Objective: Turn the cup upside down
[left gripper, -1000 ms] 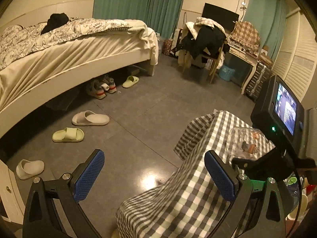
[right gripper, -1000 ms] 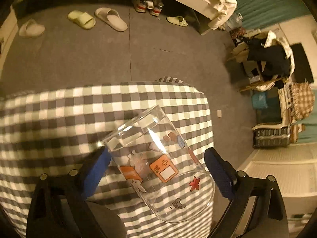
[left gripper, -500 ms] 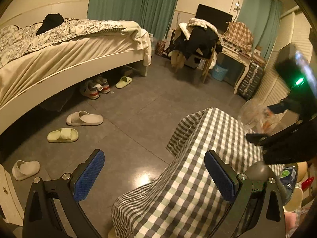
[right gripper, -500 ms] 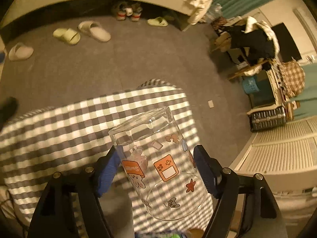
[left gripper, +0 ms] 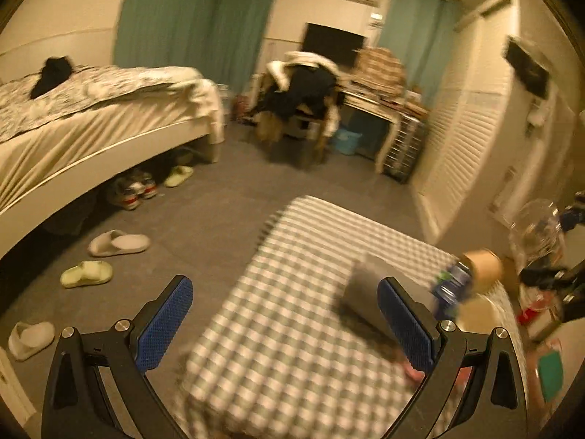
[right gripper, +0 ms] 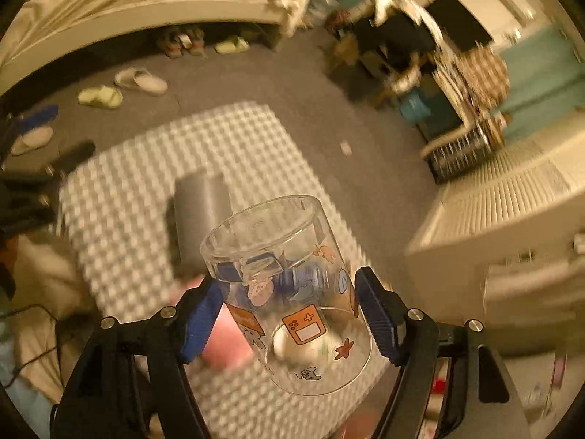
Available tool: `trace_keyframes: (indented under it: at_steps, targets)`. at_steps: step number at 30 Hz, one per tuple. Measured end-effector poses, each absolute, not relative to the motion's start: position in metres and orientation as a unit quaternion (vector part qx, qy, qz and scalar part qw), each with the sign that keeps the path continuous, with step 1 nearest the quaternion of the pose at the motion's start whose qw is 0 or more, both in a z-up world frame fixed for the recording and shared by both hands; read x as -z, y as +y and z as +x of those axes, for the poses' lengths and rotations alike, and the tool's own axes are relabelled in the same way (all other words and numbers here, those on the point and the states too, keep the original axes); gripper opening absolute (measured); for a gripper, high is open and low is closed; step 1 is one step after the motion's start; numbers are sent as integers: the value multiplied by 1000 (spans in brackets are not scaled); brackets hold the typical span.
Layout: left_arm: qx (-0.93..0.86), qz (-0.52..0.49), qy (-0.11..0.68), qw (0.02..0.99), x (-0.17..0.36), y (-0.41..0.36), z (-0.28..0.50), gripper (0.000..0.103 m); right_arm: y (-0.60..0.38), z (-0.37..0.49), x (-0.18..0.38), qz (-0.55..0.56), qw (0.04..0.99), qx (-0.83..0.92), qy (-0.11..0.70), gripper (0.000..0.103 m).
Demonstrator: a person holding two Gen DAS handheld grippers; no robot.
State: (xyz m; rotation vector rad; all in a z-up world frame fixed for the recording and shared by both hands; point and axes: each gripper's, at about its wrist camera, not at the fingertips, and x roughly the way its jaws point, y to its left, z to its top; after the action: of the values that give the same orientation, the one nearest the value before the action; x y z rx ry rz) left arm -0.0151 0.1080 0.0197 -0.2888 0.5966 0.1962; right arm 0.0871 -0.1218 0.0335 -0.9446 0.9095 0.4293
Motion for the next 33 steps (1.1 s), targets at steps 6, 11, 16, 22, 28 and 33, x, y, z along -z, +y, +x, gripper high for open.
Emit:
trace_keyframes:
  at_steps: [6, 11, 16, 22, 28, 33]
  targets:
    - [-45, -97, 304, 947, -20, 50, -31, 103, -191, 64, 12, -426, 740, -163, 494, 71]
    - [-29, -81, 322, 943, -11, 29, -39, 103, -229, 64, 67, -389, 730, -145, 543, 71]
    - [-33, -66, 341, 937, 2, 17, -41, 103, -246, 84, 91, -332, 742, -132, 567, 71]
    - [-35, -47, 360, 931, 13, -1, -34, 103, -262, 98, 100, -262, 763, -137, 575, 70]
    - [-22, -17, 372, 928, 17, -37, -25, 103, -294, 95, 79, -182, 813, -163, 529, 85]
    - [-13, 10, 382, 924, 13, -75, -13, 103, -328, 73, 17, -136, 869, -162, 447, 94]
